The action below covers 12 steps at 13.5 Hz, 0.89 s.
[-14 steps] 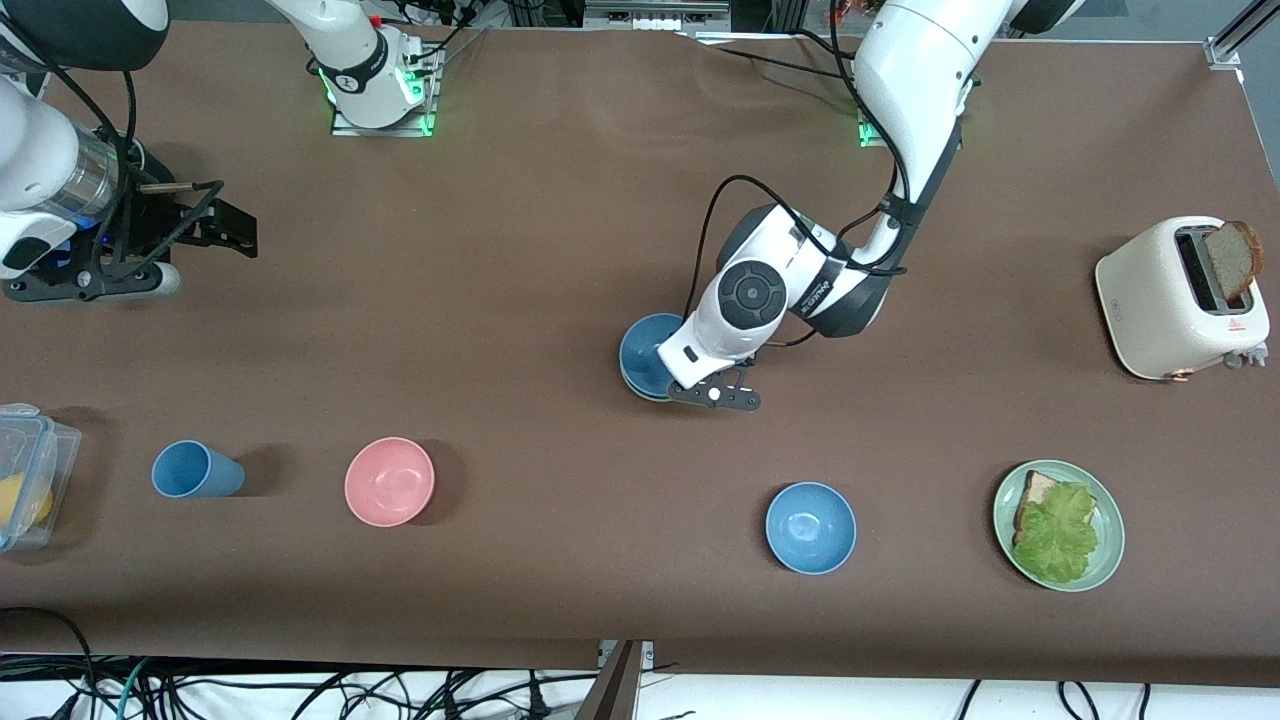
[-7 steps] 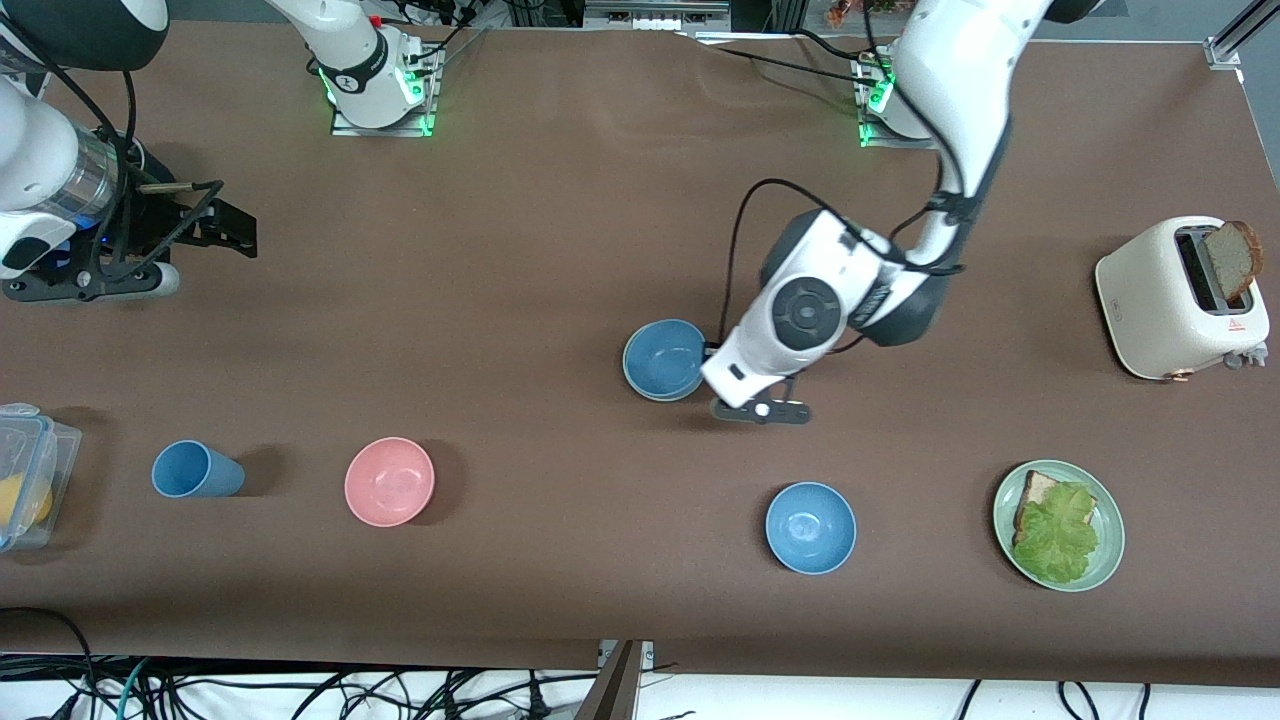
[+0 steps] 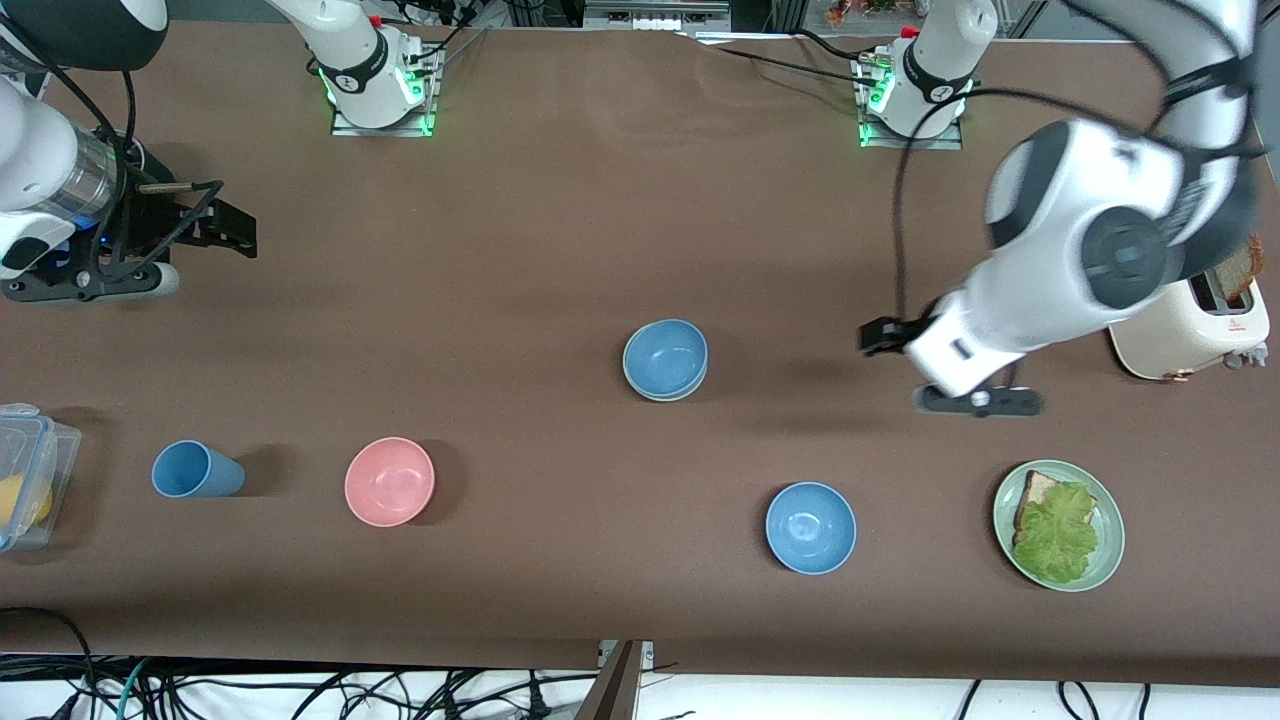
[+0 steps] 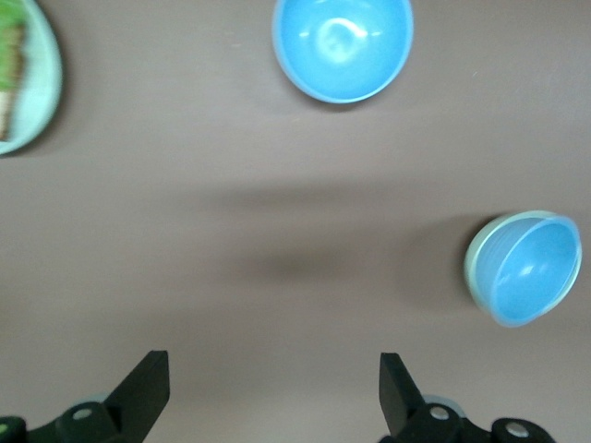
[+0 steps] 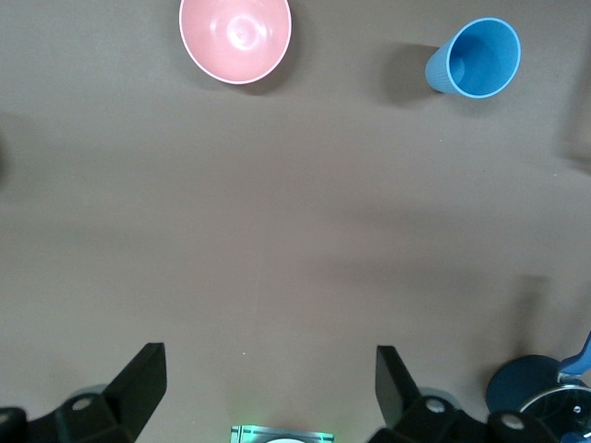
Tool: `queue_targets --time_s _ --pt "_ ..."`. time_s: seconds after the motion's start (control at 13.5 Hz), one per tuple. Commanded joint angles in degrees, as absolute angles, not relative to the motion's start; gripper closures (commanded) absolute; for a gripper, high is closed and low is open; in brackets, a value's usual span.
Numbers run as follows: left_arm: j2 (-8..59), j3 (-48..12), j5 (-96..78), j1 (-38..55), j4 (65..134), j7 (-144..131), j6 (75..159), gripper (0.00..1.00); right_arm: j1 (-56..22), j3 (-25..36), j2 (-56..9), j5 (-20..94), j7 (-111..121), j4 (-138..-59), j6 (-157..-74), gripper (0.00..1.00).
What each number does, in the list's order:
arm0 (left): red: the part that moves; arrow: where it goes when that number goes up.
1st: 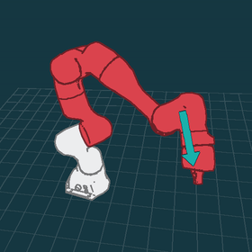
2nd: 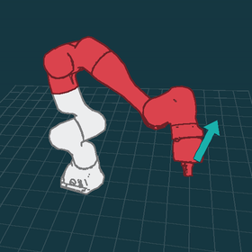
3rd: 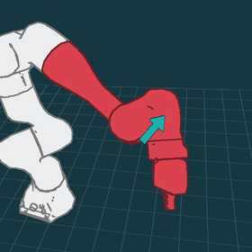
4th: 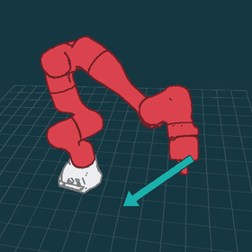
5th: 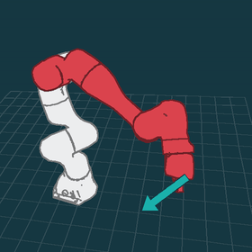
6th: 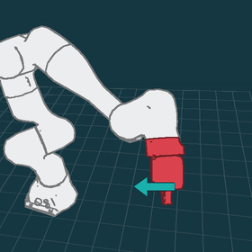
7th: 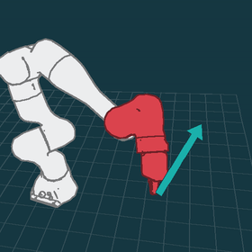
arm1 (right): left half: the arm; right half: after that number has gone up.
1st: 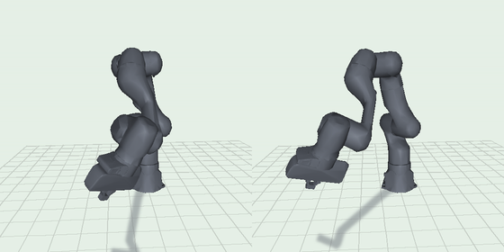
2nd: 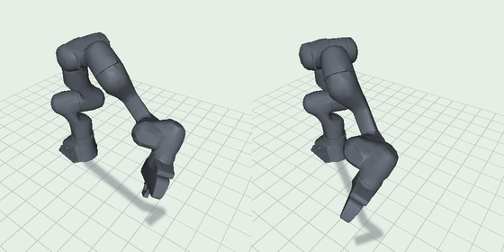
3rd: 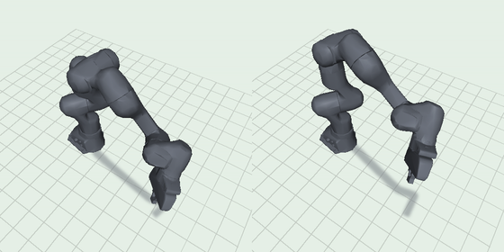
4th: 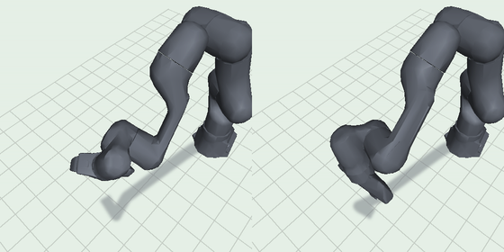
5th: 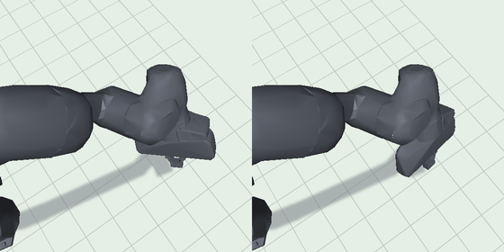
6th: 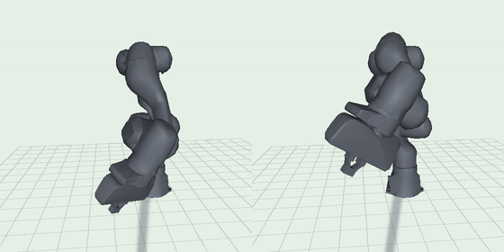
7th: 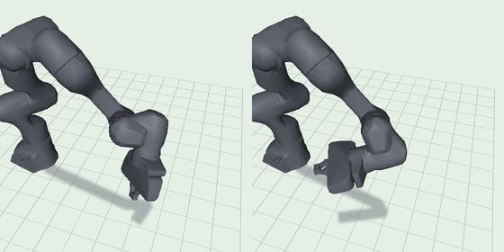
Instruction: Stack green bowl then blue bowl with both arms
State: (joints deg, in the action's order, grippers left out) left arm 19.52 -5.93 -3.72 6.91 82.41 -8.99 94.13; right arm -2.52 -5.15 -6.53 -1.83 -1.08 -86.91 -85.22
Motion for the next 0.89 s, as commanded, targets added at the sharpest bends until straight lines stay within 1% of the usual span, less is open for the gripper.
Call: queue_targets --time_s 0.0,0.07,0.15,0.22,0.3,0.44,0.52,0.81 --pt "14.5 -7.5 -3.9 -1.9 84.7 4.2 92.4 0.0 -2.3 -5.2 -7.0 0.3 -0.2 -86.0 -87.9 0.0" --pt "12.4 -6.1 -3.9 -2.7 86.4 4.8 92.5 0.0 -2.2 -5.2 -6.9 0.4 0.2 -86.1 -88.7 0.0" --pt "9.7 -2.5 -4.0 -2.4 88.2 4.7 92.5 0.0 -2.2 -5.1 -7.1 0.4 0.2 -86.0 -89.1 0.0" --pt "7.0 -1.7 -3.8 -2.2 90.8 4.6 92.6 0.0 -2.2 -5.1 -7.1 0.4 0.2 -86.1 -89.5 0.0" --pt "5.1 -1.7 -2.4 -1.9 93.0 4.1 93.2 0.0 -2.2 -5.1 -7.1 0.4 0.2 -86.1 -89.5 0.0" --pt "2.3 -3.4 2.2 -1.1 98.4 0.3 97.2 0.0 -2.1 -5.0 -7.2 0.4 0.2 -86.1 -89.5 0.0" --pt "1.3 -3.5 1.6 -1.1 99.7 -0.3 97.6 0.0 -2.1 -5.0 -7.2 0.4 0.2 -86.1 -89.5 0.0" --pt "0.1 -3.5 1.5 0.9 100.1 -0.6 98.2 0.0 -2.1 -5.0 -7.2 0.4 0.2 -86.1 -89.4 0.0"
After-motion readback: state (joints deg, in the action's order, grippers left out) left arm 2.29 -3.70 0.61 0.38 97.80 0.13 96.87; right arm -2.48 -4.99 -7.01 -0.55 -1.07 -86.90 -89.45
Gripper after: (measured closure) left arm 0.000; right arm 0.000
